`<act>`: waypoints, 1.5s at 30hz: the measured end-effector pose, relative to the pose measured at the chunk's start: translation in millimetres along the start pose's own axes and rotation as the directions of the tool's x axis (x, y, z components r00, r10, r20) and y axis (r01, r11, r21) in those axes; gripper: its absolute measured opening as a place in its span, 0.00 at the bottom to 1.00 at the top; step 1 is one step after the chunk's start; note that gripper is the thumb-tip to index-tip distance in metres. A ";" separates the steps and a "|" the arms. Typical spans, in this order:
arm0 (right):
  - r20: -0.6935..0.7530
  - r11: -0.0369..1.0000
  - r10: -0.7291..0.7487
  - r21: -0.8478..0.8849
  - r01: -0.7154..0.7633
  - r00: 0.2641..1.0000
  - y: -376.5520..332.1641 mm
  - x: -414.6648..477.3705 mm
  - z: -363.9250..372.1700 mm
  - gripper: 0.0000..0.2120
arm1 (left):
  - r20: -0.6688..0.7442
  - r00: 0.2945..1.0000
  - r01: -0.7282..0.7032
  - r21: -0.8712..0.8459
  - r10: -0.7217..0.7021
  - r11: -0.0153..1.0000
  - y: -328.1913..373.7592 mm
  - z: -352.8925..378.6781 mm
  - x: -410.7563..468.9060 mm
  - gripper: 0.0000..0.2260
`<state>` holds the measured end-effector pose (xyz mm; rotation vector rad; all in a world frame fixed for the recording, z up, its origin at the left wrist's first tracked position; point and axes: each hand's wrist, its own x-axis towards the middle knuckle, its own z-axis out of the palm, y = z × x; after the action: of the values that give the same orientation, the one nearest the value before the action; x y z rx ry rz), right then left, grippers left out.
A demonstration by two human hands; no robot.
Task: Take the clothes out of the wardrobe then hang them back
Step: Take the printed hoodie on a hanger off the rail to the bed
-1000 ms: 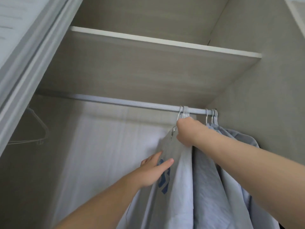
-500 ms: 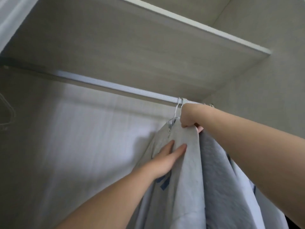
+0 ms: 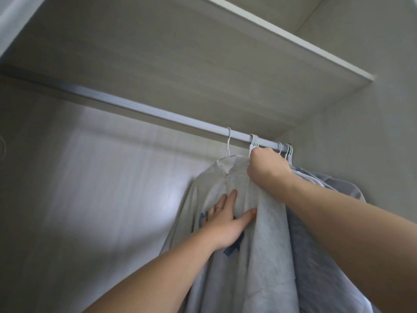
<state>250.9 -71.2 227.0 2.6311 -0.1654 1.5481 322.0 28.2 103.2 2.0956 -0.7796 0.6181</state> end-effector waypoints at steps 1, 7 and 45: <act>-0.012 1.000 0.009 0.021 -0.009 1.000 -0.8 1.3 0.0 0.10 | -0.022 1.000 -0.011 0.034 0.011 0.999 -1.6 -1.4 1.3 0.38; -0.196 0.996 0.005 0.085 0.012 0.981 4.4 9.9 -12.3 0.06 | -0.198 0.970 -0.133 0.058 0.142 0.989 -5.6 -16.3 16.8 0.35; -0.451 0.544 0.033 -0.740 -0.395 0.892 475.1 -338.5 -510.5 0.12 | -0.511 0.704 -0.710 -0.479 0.493 0.517 576.4 264.5 -145.5 0.11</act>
<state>-418.5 -459.9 186.8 1.5601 -0.9669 1.4876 -143.2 -423.8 154.6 0.9897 -1.3399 0.8700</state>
